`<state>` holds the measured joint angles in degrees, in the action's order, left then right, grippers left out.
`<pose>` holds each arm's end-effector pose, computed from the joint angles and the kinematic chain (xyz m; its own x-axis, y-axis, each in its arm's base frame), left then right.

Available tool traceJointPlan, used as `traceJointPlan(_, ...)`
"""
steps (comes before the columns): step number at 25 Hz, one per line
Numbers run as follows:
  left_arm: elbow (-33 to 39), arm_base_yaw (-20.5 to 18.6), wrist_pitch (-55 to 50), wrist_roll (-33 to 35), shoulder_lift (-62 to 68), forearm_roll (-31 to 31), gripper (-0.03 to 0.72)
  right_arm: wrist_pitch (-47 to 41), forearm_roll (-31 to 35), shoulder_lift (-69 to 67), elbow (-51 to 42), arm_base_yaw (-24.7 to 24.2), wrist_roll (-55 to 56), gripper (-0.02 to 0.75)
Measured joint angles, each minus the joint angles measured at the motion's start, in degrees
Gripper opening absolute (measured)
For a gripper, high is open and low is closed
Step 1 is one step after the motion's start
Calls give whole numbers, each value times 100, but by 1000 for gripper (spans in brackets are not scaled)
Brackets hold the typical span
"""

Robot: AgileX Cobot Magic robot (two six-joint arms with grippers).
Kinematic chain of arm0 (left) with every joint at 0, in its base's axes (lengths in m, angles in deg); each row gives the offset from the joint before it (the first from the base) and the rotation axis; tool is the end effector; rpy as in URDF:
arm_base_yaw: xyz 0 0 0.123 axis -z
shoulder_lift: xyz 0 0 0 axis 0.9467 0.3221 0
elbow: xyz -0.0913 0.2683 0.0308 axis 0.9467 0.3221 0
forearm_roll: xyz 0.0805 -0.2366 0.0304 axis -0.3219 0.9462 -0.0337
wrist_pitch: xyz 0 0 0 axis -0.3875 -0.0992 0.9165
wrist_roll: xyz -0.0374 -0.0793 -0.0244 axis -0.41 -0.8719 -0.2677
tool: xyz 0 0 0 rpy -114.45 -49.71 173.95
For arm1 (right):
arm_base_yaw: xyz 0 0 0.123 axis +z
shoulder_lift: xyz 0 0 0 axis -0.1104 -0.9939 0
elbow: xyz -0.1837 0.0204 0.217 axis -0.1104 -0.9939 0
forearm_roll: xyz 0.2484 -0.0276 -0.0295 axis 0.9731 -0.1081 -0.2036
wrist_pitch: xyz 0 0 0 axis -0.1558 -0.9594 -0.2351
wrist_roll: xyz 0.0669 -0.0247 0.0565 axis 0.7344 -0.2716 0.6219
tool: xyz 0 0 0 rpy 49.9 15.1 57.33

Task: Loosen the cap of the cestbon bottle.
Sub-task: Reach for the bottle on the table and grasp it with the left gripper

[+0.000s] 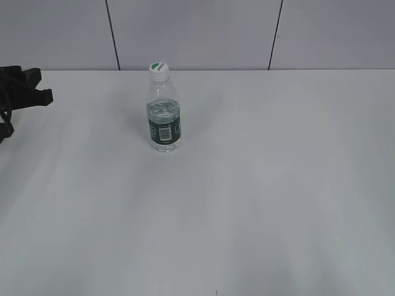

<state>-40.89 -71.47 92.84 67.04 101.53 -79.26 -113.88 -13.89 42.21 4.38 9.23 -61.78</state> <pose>0.3233 -0.0130 0.1706 -0.2162 0.0966 -0.9715 0.1725 0.9832 0.0594 -0.0086 -0.0004 0.2792 -0.4431 -0.1734 -0.8795 -0.1187 0.9838 -0.1342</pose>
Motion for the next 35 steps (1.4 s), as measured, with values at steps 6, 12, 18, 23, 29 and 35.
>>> traceJointPlan(6, -889, -37, 71, -506, 1014, -1007, 239, -5, 0, 0, 0, 0, 0, 447)
traceJointPlan(12, -1838, -281, 208, -1996, 1625, -2714, 239, -5, 0, 0, 0, 0, 0, 447)
traceJointPlan(18, -2584, -789, 1116, -3418, 2005, -4618, 239, -5, 0, 0, 0, 0, 0, 447)
traceJointPlan(23, -3174, -1096, 1915, -4385, 2273, -6383, 239, -5, 0, 0, 0, 0, 0, 447)
traceJointPlan(29, -3337, -1122, 2297, -4612, 2308, -8005, 239, -5, 0, 0, 0, 0, 0, 447)
traceJointPlan(35, -3341, -1122, 2148, -4616, 2316, -7941, 239, -5, 0, 0, 0, 0, 0, 447)
